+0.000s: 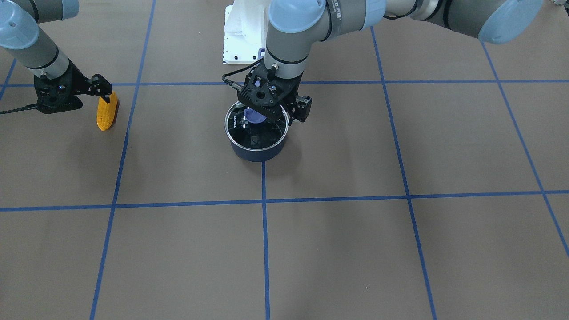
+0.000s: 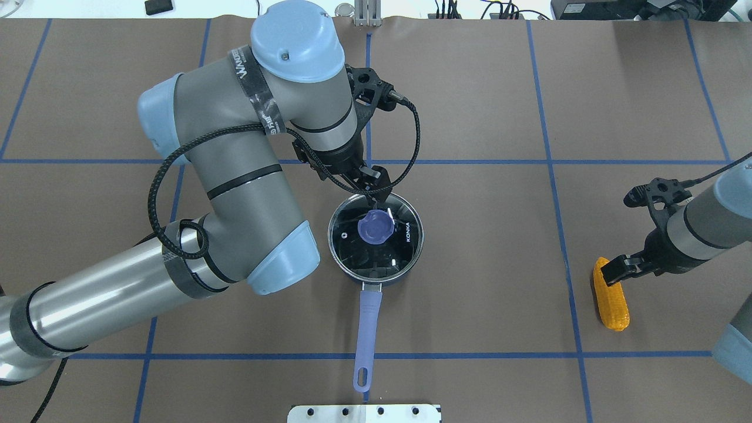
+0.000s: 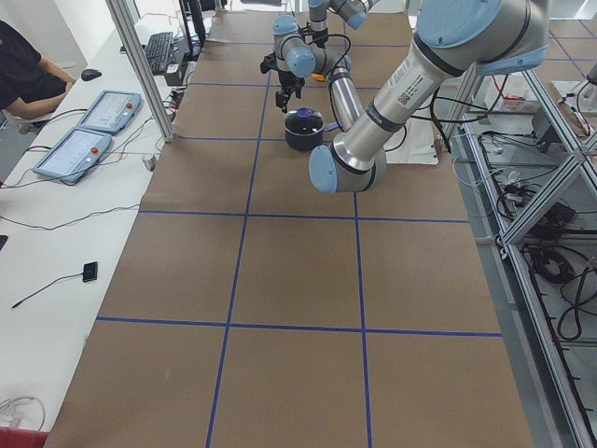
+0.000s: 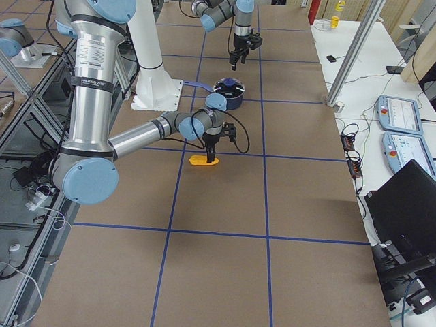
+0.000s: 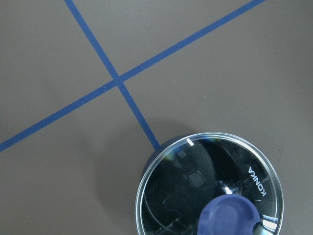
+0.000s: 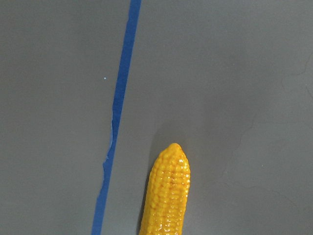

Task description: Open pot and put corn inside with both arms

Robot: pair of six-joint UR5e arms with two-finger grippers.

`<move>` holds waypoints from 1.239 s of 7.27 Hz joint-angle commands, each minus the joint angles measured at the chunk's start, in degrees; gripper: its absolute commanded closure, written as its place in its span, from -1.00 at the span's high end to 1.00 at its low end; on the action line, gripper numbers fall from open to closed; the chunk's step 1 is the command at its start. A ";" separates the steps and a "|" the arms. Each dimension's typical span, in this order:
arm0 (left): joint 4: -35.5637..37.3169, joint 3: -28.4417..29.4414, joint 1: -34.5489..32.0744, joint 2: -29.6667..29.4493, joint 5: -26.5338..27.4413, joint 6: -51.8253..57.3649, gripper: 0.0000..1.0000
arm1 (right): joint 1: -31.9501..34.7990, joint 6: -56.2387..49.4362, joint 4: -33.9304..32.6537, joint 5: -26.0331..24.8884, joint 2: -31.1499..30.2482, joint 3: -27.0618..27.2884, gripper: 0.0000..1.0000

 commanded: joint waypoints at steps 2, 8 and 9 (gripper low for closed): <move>-0.03 -0.02 1.30 -0.07 0.01 1.04 0.98 | -2.41 0.36 2.62 -0.18 -0.65 -2.61 0.94; 0.06 0.15 4.97 0.10 0.70 0.25 0.99 | -7.08 2.73 2.62 -1.59 -0.56 -3.75 0.67; -0.02 0.42 6.38 0.19 3.06 0.07 0.99 | -7.16 2.73 2.62 -1.50 -0.56 -3.75 0.57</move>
